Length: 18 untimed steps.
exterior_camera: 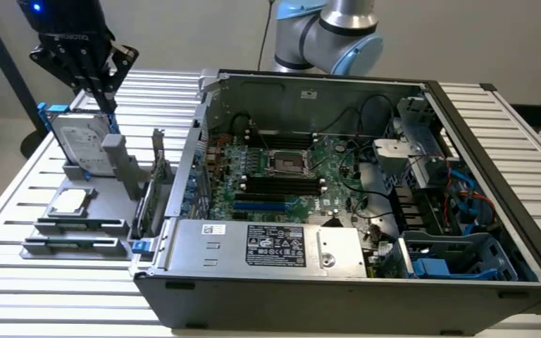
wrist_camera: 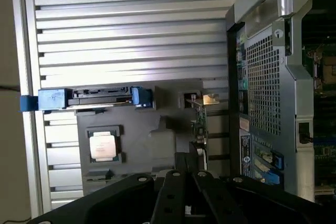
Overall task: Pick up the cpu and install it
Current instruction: 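Reach for the cpu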
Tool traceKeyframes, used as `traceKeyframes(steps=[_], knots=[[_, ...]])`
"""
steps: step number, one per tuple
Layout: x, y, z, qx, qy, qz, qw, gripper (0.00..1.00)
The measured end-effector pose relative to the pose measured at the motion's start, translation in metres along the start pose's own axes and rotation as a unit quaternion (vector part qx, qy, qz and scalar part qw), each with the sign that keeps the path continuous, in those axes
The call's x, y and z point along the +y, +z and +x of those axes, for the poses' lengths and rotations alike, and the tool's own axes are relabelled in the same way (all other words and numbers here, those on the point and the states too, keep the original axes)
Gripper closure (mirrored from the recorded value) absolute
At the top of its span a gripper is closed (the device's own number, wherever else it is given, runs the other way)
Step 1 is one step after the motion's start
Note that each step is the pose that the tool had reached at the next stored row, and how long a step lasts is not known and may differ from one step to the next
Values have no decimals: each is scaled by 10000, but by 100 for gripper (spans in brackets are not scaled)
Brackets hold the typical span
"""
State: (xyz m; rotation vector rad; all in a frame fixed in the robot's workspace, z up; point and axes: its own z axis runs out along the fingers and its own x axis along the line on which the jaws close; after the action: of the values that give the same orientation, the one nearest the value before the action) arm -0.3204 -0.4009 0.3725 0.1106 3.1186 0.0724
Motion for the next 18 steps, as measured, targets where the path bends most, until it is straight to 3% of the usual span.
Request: traceKeyframes(steps=[18], knots=[[-71,216,811,5,-1,1,10000,89]])
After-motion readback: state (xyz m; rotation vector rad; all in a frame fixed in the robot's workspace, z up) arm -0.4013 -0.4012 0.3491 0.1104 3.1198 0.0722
